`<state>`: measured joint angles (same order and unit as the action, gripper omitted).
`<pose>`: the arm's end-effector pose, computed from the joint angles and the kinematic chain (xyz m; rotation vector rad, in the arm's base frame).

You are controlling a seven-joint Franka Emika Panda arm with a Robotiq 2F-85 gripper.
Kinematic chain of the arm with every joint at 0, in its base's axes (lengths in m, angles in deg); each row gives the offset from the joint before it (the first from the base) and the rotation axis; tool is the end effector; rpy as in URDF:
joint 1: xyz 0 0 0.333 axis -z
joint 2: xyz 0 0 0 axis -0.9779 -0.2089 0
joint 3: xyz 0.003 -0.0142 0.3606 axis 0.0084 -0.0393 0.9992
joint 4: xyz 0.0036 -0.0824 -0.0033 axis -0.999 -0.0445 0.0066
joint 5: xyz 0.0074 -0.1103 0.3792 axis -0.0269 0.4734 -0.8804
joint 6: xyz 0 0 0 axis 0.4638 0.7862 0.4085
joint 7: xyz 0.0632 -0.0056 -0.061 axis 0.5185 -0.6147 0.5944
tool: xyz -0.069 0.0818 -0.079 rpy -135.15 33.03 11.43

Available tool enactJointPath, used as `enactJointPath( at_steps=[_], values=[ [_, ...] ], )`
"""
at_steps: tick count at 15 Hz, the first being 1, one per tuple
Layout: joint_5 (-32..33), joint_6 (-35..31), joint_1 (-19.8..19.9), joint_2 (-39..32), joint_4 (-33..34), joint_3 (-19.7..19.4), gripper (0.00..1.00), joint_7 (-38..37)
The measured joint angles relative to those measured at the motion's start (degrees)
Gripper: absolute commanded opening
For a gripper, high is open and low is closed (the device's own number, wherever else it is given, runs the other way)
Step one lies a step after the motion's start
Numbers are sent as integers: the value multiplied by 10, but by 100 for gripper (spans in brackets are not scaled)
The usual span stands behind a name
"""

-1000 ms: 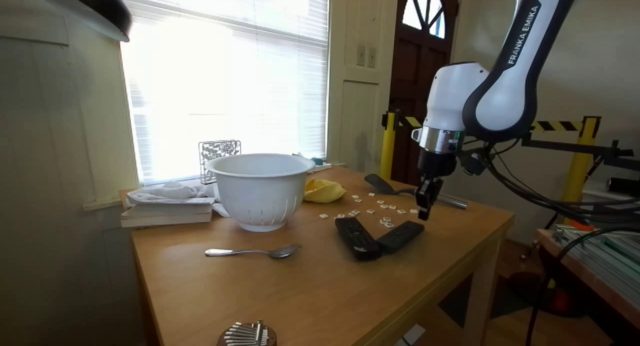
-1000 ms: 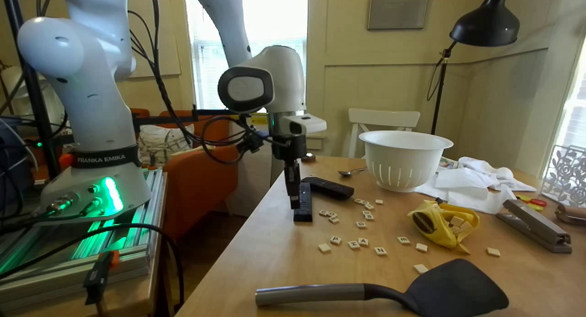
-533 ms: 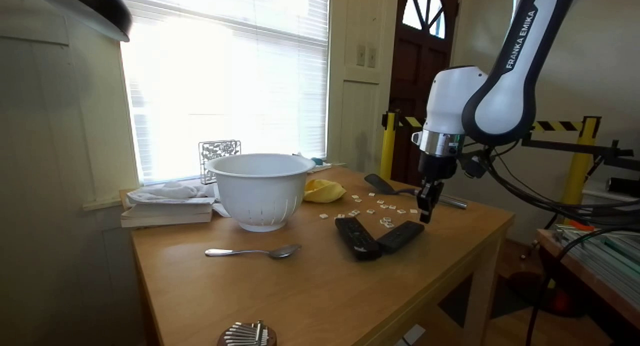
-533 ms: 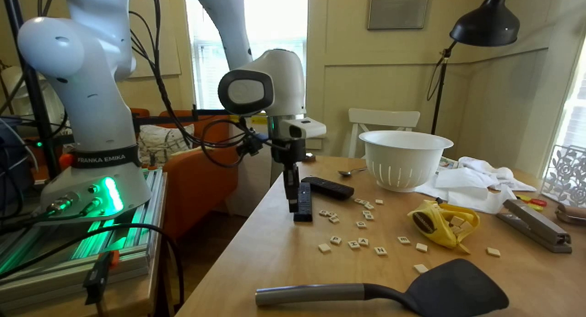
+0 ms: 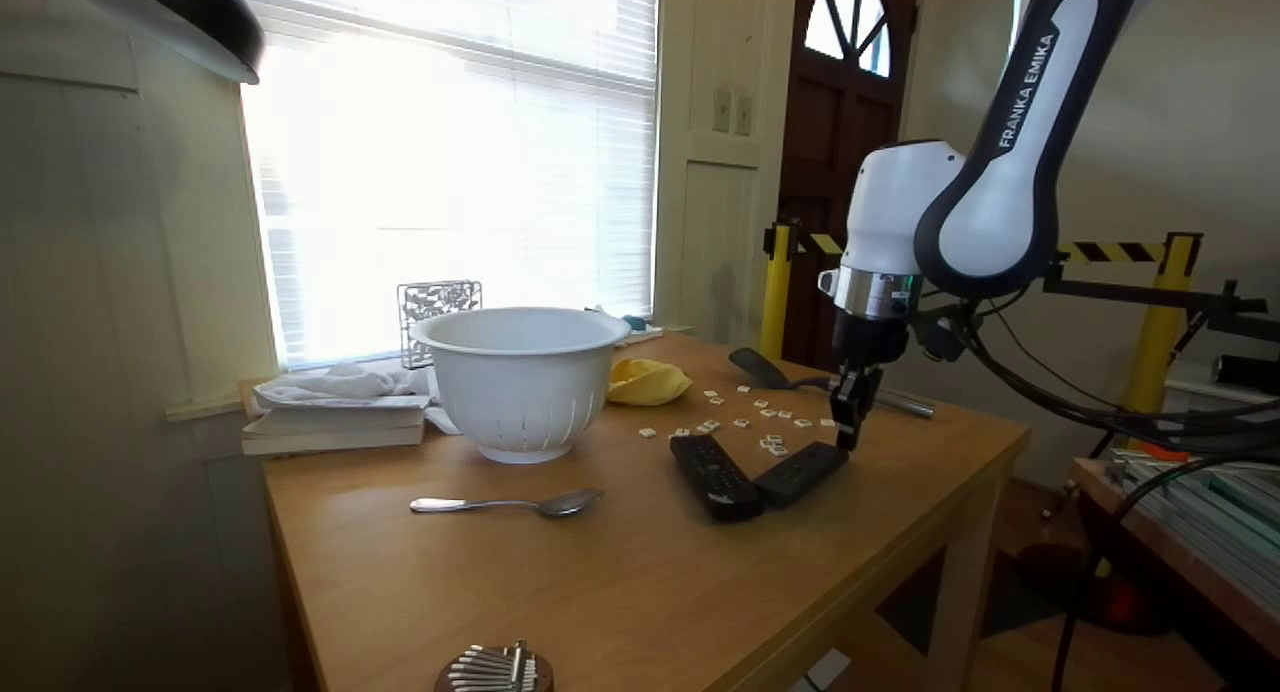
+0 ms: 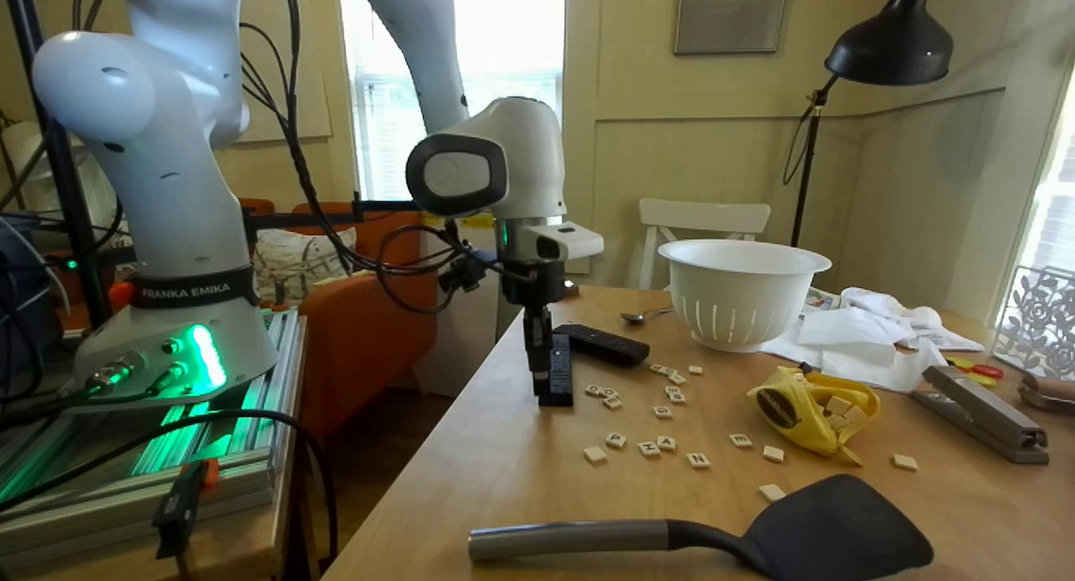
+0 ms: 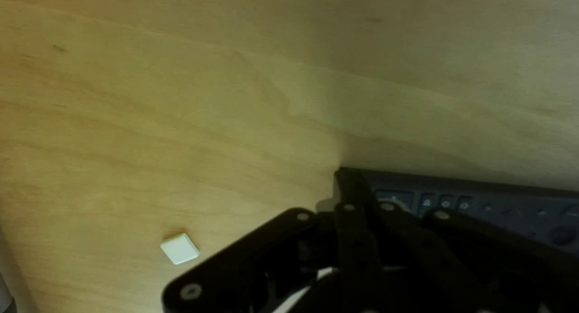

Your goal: Press the top button of the remote on the right

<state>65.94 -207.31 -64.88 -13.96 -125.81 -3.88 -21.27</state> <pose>0.3951 -0.1959 0.1737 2.9722 -0.6494 0.1169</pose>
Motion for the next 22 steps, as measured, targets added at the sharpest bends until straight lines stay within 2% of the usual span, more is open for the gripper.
enactJointPath(
  at_steps=[12, 18, 22],
  values=[
    [-11, 0, 7, -1, 1, 8, 0, 26],
    [-9, -1, -42, -7, 2, -34, 0, 26],
    [-9, -1, -45, -6, 2, -36, 0, 26]
  ],
)
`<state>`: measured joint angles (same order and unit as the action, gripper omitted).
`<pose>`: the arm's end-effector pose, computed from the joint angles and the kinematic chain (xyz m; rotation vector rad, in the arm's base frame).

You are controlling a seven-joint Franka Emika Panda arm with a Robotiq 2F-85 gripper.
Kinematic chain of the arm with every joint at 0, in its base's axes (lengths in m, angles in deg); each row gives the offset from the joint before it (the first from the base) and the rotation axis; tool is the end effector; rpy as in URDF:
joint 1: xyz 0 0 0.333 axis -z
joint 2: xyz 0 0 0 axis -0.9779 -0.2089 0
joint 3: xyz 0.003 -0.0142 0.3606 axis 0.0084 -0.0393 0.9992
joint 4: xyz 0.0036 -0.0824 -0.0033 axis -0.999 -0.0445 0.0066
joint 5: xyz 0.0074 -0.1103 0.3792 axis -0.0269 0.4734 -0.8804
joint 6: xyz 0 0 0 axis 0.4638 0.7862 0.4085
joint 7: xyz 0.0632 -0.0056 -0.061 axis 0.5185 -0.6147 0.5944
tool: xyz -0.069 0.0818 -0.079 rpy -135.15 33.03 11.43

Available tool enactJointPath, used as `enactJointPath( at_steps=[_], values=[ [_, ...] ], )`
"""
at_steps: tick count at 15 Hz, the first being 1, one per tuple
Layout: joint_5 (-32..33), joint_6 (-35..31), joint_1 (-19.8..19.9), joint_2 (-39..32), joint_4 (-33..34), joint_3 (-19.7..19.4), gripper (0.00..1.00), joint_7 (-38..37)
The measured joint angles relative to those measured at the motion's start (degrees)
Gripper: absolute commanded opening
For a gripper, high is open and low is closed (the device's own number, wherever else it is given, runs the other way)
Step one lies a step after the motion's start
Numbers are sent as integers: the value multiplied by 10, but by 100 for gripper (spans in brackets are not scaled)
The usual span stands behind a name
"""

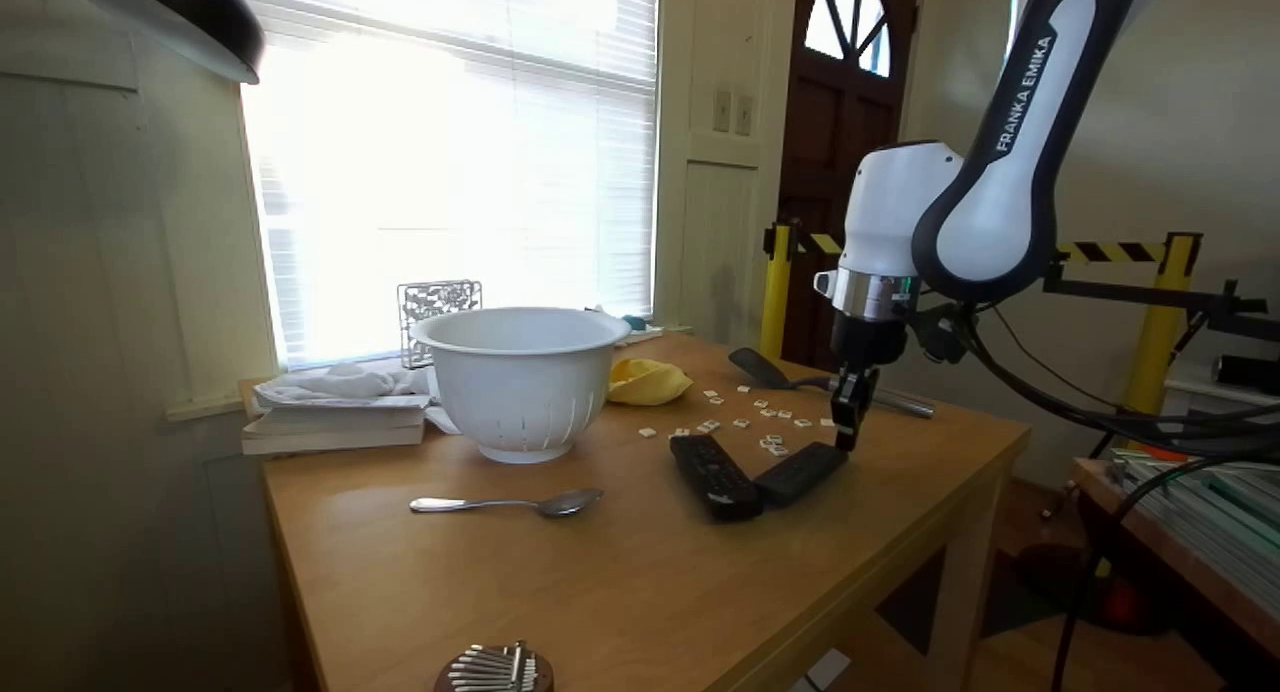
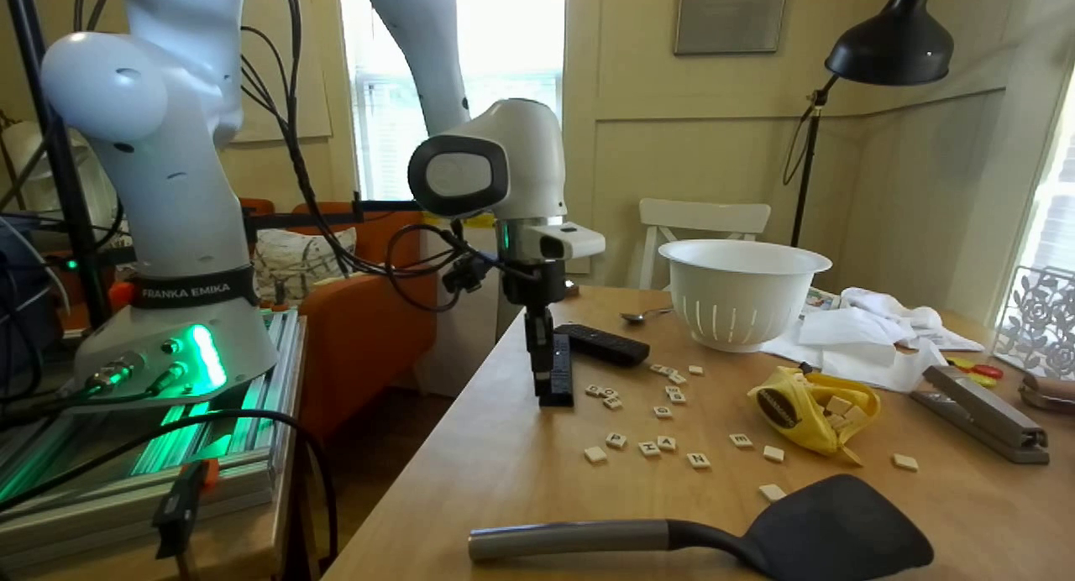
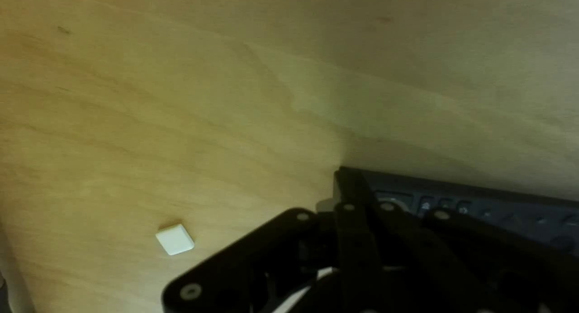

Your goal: Press the top button of the remote on the right

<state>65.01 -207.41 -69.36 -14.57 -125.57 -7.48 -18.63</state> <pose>0.3981 -0.1932 0.1726 2.9701 -0.5724 0.1088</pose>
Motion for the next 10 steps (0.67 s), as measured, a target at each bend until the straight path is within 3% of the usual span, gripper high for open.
enactJointPath(
  at_steps=[10],
  values=[
    [0, 2, 5, 31, 3, -3, 0, 0]
  ],
)
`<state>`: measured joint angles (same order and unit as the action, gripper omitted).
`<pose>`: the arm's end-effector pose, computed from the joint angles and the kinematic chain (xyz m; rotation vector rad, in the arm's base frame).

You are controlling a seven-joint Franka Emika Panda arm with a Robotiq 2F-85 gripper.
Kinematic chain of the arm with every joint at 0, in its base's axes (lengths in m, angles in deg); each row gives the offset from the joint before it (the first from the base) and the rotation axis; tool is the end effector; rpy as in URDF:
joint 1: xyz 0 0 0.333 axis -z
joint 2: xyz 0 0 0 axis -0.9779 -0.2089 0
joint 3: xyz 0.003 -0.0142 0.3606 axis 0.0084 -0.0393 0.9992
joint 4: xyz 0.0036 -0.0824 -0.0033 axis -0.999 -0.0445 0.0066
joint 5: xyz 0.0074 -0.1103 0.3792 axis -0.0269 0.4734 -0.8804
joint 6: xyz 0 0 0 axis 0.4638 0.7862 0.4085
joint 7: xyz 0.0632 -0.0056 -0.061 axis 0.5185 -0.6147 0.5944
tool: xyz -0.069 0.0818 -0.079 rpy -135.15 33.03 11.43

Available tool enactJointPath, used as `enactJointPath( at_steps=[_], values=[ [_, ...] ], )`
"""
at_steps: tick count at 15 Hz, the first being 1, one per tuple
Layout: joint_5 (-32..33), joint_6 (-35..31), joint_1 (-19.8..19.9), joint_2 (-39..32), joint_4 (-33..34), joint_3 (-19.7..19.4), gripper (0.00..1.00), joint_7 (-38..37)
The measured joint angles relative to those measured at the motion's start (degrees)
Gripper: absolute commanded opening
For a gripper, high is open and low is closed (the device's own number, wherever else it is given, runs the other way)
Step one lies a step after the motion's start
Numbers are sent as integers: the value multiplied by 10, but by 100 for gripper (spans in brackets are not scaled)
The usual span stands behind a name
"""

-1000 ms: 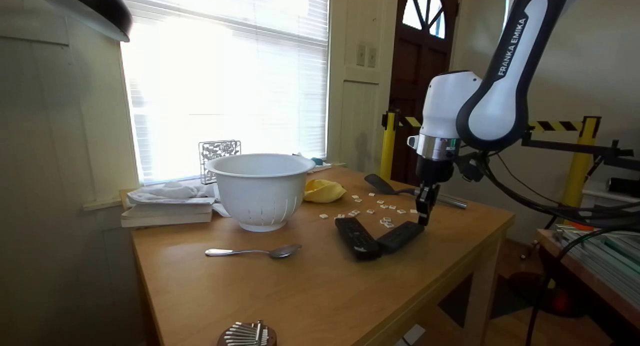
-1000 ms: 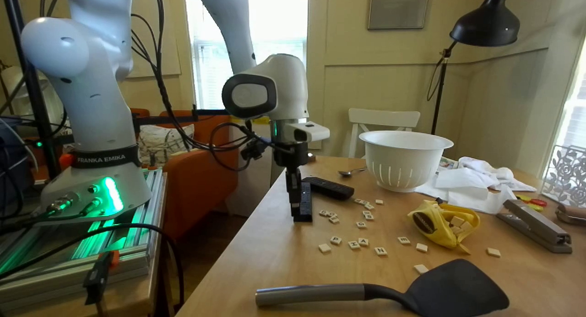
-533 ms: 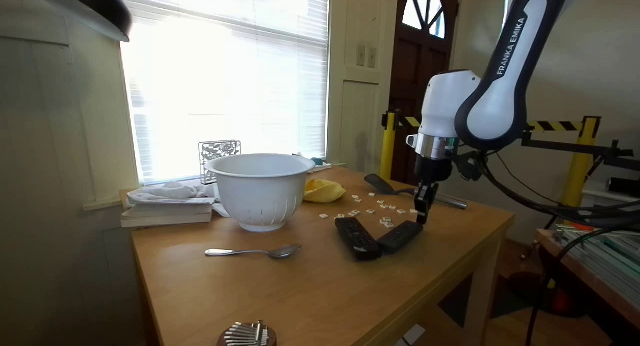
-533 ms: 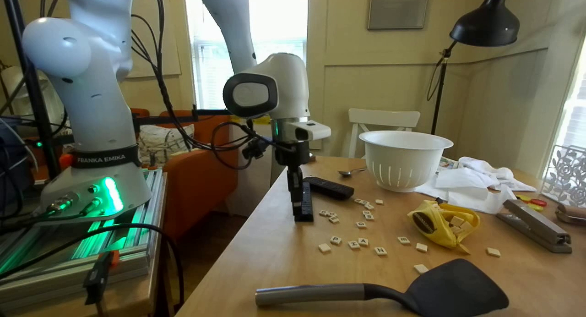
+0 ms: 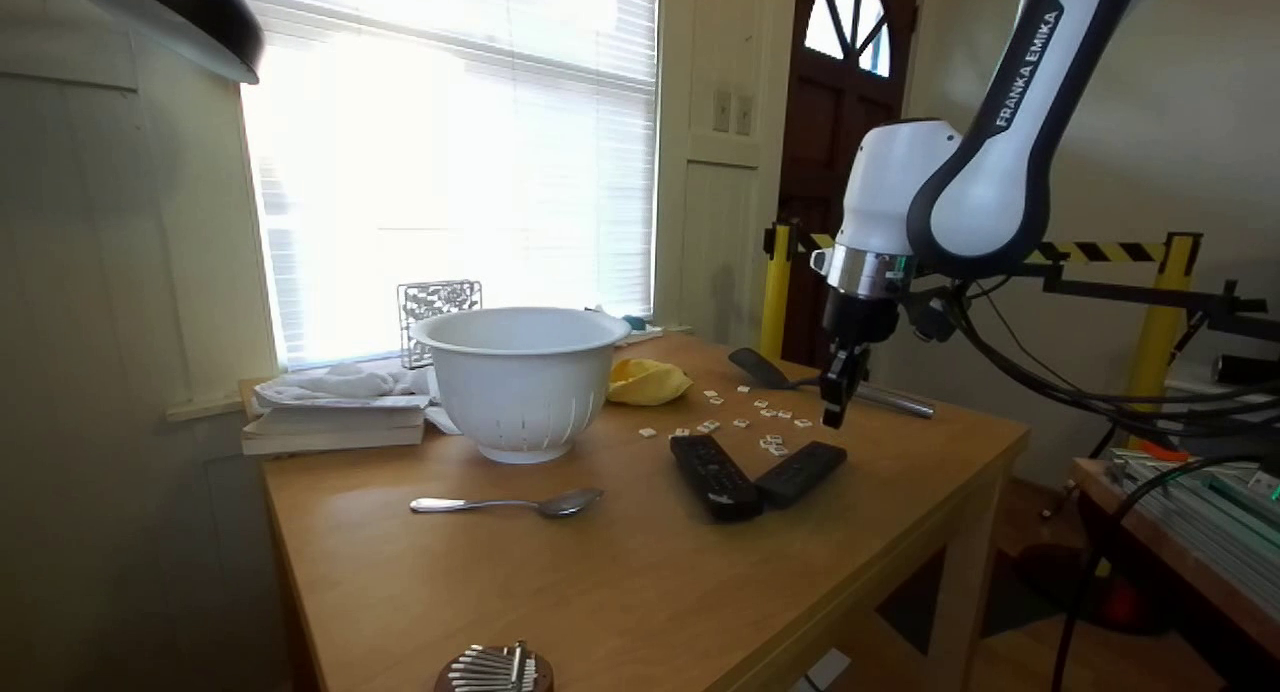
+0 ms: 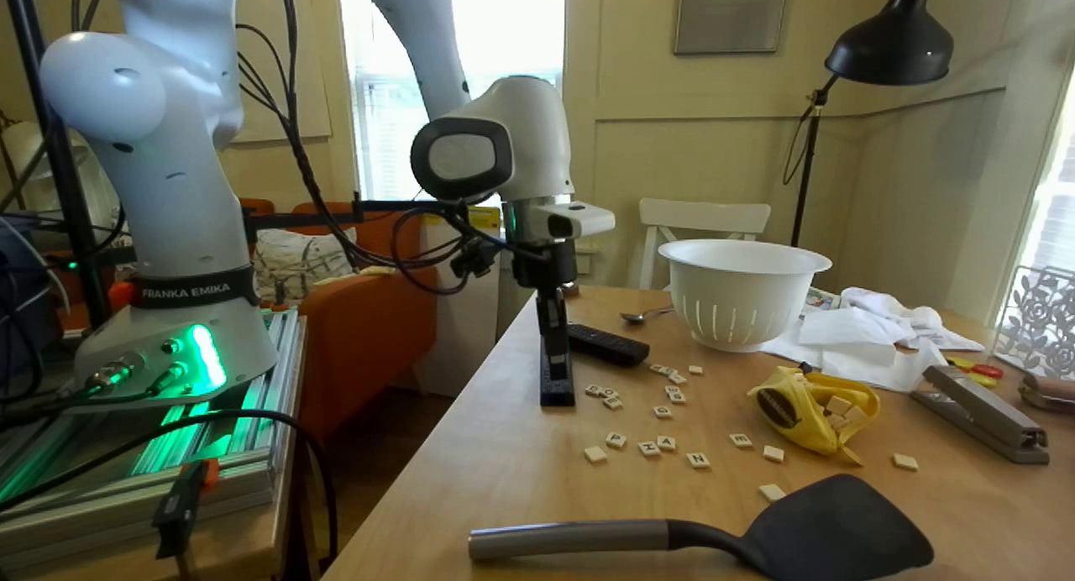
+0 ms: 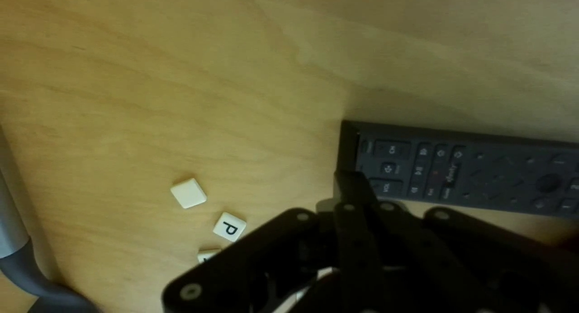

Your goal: Press the top button of the remote on the right

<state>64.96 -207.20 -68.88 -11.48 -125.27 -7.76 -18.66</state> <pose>0.4052 -0.2008 0.1969 2.9607 -0.5976 0.1915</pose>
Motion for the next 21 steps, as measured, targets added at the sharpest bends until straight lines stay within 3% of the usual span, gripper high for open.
enactJointPath(
  at_steps=[21],
  values=[
    [-25, 29, 36, -1, -1, 42, 1, 4]
  ],
)
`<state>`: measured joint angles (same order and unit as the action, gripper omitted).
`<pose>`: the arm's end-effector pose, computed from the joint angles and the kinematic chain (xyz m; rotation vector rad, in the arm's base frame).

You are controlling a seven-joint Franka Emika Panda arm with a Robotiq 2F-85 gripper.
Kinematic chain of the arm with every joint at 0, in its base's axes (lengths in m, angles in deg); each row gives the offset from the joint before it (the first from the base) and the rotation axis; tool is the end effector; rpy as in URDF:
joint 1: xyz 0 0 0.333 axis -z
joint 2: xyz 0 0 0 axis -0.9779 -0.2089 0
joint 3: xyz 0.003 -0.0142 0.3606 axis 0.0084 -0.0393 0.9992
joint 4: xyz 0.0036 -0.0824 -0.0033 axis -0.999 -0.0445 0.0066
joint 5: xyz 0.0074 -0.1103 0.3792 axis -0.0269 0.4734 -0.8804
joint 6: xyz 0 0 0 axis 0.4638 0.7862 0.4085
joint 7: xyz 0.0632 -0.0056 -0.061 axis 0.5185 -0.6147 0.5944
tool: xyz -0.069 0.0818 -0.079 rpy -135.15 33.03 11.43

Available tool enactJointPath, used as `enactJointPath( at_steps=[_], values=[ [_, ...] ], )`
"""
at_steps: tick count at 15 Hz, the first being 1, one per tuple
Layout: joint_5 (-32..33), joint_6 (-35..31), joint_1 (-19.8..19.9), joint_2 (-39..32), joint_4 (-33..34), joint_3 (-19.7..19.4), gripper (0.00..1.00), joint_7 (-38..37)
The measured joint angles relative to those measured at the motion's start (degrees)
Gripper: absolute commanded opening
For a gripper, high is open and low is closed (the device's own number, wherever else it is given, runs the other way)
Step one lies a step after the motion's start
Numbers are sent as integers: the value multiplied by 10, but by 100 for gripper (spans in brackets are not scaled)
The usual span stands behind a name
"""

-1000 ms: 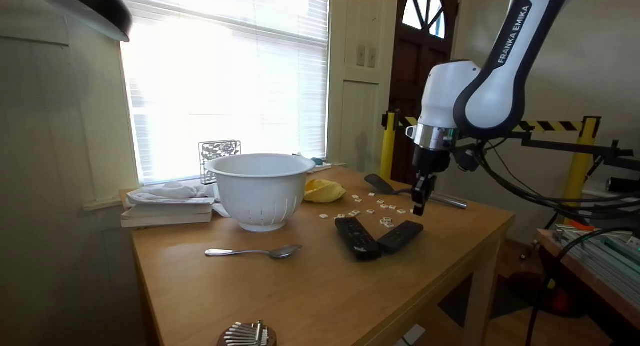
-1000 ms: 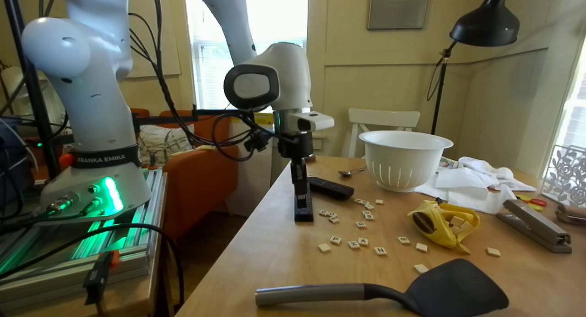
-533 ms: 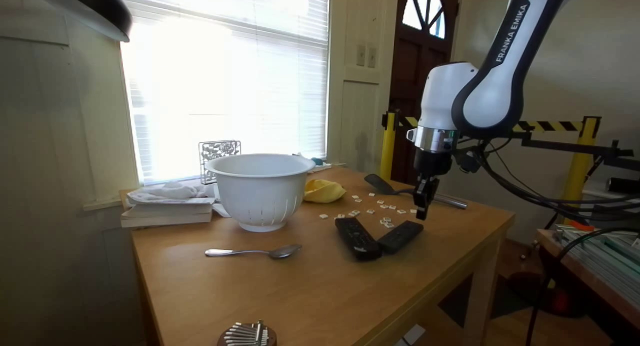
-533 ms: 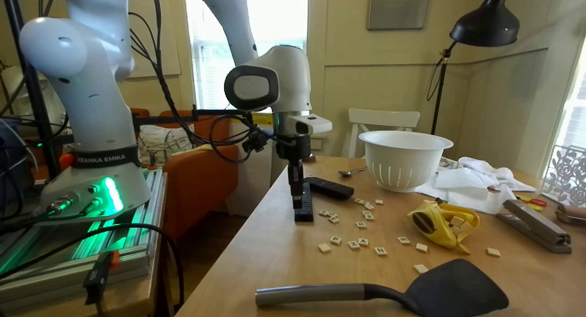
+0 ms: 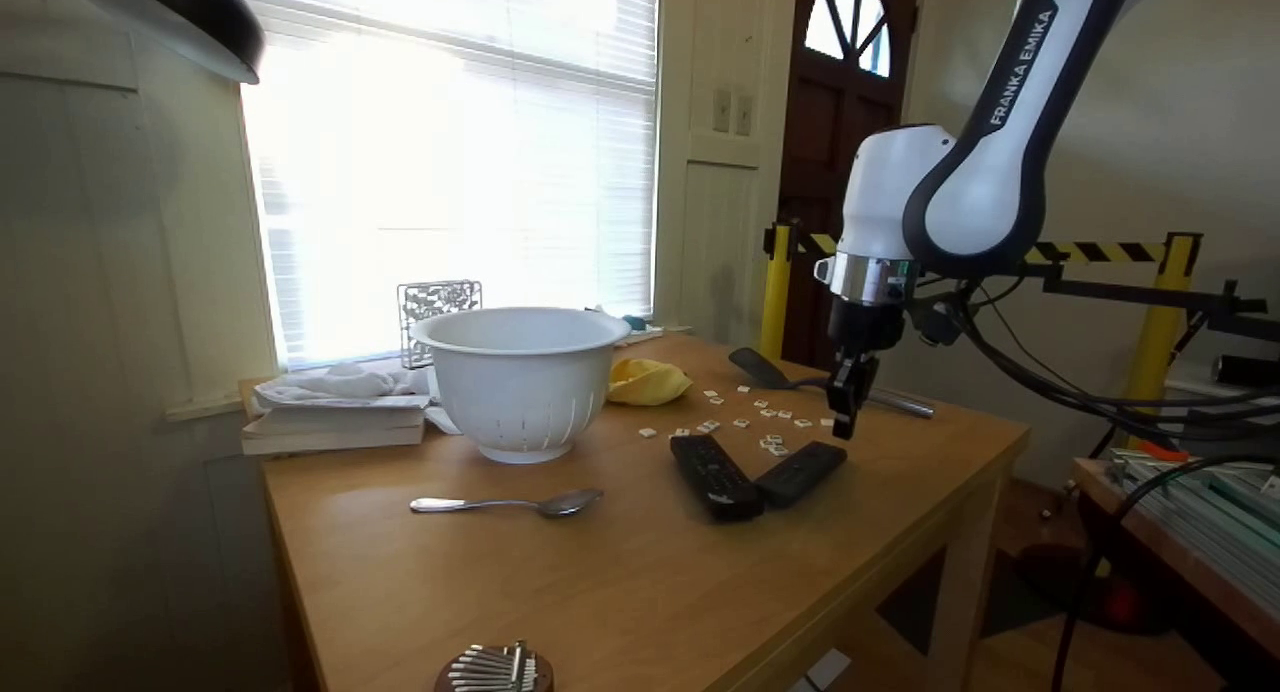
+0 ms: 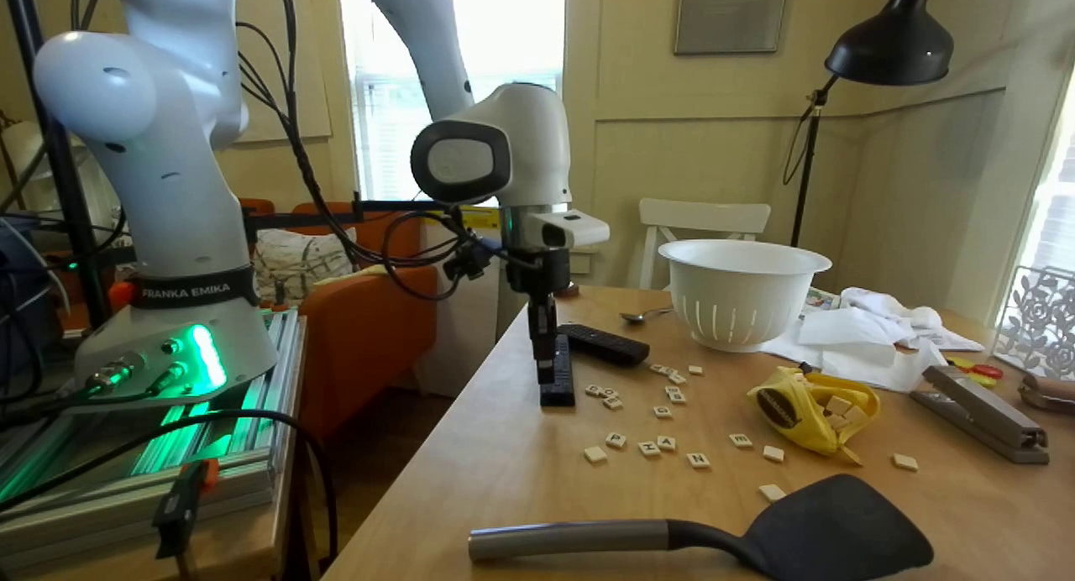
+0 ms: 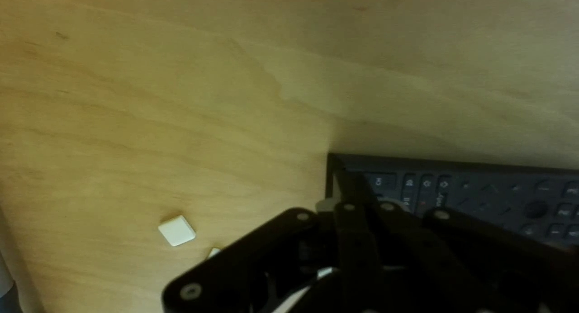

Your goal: Press the top button of the remote on the right

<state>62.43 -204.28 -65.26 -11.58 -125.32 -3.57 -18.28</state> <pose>0.3996 -0.1958 0.1888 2.9890 -0.6528 0.1176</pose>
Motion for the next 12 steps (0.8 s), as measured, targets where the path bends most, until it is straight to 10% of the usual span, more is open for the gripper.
enactJointPath(
  at_steps=[12],
  values=[
    [-15, -10, 32, -19, 1, 29, 0, 29]
  ],
)
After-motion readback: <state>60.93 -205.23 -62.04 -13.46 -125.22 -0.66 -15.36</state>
